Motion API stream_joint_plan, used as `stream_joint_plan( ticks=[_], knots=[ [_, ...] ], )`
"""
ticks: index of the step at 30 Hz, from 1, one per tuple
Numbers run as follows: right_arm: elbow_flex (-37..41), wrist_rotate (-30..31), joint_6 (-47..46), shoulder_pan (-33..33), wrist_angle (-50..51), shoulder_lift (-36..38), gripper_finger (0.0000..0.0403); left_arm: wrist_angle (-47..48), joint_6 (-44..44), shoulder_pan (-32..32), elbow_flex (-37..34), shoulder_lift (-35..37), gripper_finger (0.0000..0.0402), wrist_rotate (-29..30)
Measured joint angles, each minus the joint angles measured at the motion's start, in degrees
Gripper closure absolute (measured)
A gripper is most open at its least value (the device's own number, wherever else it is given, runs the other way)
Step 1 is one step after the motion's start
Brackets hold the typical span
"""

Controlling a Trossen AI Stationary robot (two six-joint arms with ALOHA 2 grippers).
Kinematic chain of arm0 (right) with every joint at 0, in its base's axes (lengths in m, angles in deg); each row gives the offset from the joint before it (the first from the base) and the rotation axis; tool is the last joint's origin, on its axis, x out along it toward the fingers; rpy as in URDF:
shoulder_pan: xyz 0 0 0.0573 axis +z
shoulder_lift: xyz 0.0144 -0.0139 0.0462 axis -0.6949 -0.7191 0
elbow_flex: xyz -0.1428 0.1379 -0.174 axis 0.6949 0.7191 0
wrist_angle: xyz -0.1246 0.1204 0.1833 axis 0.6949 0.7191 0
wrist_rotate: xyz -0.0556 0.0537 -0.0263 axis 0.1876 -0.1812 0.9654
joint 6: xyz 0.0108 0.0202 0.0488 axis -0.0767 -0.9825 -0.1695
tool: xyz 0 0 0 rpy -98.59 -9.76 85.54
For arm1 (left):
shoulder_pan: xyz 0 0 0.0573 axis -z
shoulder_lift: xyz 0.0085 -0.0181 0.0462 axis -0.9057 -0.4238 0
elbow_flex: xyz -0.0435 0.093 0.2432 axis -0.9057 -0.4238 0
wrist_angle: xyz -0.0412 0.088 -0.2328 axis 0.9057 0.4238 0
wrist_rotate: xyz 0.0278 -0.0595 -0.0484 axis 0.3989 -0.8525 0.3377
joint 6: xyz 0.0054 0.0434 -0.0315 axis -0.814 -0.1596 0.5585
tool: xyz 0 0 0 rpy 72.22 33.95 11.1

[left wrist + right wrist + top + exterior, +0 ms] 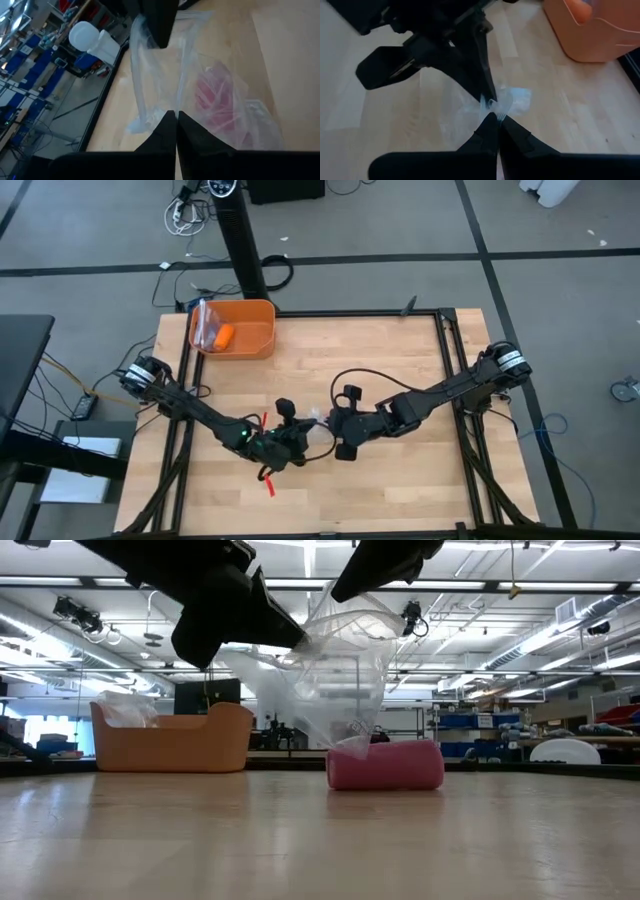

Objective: Roll bandage
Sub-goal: Open the transparent zip bag

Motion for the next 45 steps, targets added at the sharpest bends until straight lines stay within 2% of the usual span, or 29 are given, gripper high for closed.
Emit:
stream_joint_plan(
  ticks=[8, 18, 32, 37, 45],
  knots=[
    [0.00, 0.03, -0.01, 0.09, 0.18, 0.00, 0.0400, -1.58, -2.66, 1.75, -0.32, 0.28, 0.0399, 0.34],
    [0.00, 0.89, 0.92, 1.86, -0.33, 0.00, 0.0400, 1.41, -5.91, 2.69, 0.39, 6.56, 0.0397, 3.06],
    [0.00, 4.29, -3.46, -0.73, -0.44, 0.00, 0.0396, 2.79, -6.73, 5.73, 0.41, 7.23, 0.0394, -2.32],
    [0.00, 3.93, -4.70, -1.17, -0.60, 0.00, 0.0367, 2.54, -7.69, 6.34, 0.41, 7.23, 0.0393, -2.30],
    [-5.09, 4.27, -5.03, 0.87, 4.92, 0.00, 0.0272, 7.15, -9.02, 6.35, 0.46, 7.23, 0.0393, -3.00]
  ],
)
